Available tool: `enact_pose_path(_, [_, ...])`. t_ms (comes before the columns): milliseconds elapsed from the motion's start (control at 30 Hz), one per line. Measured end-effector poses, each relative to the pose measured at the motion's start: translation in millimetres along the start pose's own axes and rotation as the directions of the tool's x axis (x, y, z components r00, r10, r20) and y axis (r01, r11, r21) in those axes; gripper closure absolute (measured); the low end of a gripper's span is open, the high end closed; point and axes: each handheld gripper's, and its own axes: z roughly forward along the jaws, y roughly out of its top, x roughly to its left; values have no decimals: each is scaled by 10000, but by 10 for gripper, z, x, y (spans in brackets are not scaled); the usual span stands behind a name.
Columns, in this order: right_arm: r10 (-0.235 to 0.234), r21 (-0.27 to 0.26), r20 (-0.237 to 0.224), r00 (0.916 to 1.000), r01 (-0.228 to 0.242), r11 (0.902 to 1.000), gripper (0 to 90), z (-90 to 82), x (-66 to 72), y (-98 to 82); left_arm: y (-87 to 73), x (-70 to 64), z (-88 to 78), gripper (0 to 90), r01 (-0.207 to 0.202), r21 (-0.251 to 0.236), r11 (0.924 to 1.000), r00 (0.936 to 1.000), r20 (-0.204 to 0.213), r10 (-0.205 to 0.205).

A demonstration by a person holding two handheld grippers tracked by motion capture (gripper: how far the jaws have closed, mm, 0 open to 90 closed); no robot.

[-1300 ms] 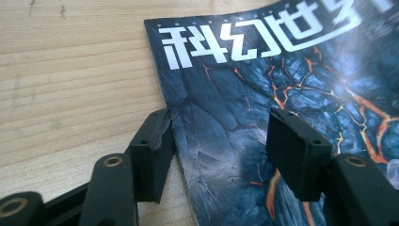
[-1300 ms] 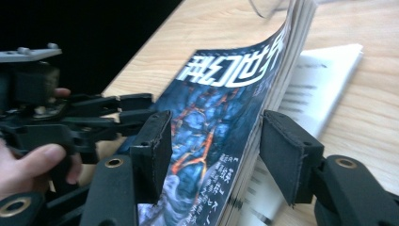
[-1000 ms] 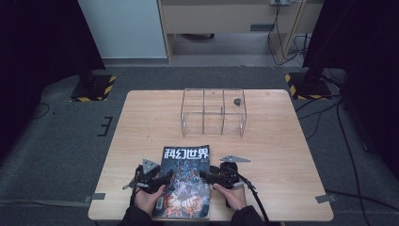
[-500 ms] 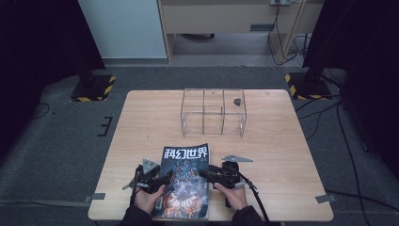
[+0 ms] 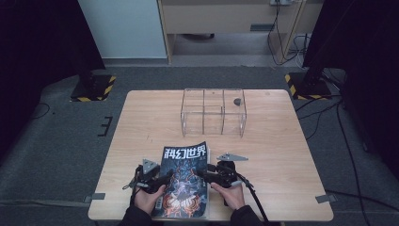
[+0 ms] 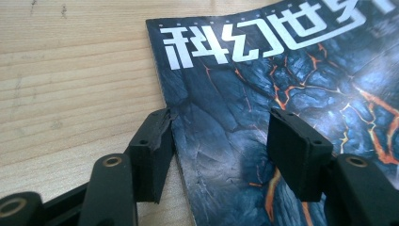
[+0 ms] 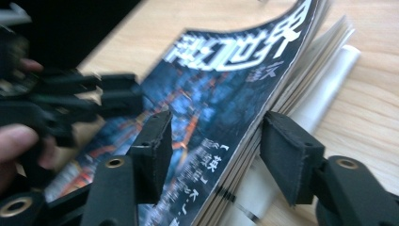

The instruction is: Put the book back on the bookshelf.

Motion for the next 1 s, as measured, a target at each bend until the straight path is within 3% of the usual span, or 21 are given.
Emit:
enact_pose_path(100, [-307,917,768,9966,236,9955,383,44,-12,-23,0,0,0,406,-7,4,10000,10000,-2,7])
enact_pose_path(167, [-343,1060,976,9946,239,9941,382,69,-18,-46,0,2,-2,406,-14,22,10000,10000,-13,14])
enact_pose_path(300, [-235,671,764,9968,184,9976,420,46,-43,-56,0,2,-2,406,-18,22,10000,10000,-16,18])
enact_pose_path(333, [-248,115,381,9990,244,9996,469,-6,0,-30,0,0,-1,406,7,1,10000,10000,-18,-7])
enact_pose_path(367, [-248,115,381,9990,244,9996,469,-6,0,-30,0,0,-1,405,7,1,10000,10000,-18,-7])
enact_pose_path(400, [-197,-99,39,9998,198,9998,485,-22,15,-15,0,2,-2,405,-22,23,10000,10000,-14,22])
enact_pose_path(433, [-546,-281,-219,9983,539,9981,497,-16,92,23,0,3,-3,406,-19,23,10000,10000,-11,19])
enact_pose_path(500, [-879,-11,185,9960,880,9961,492,18,130,30,0,3,-3,405,-20,25,10000,10000,-9,20])
enact_pose_path(533, [-879,-11,185,9960,880,9961,492,18,130,30,0,3,-3,405,-20,24,10000,10000,-8,20])
enact_pose_path(567, [-920,182,494,9945,912,9957,495,27,125,26,0,3,-3,405,-15,20,10000,10000,-7,15])
enact_pose_path(1000, [-928,1142,1542,9837,756,9906,470,96,16,-33,-1,7,-5,405,3,24,10000,10000,-16,-3])
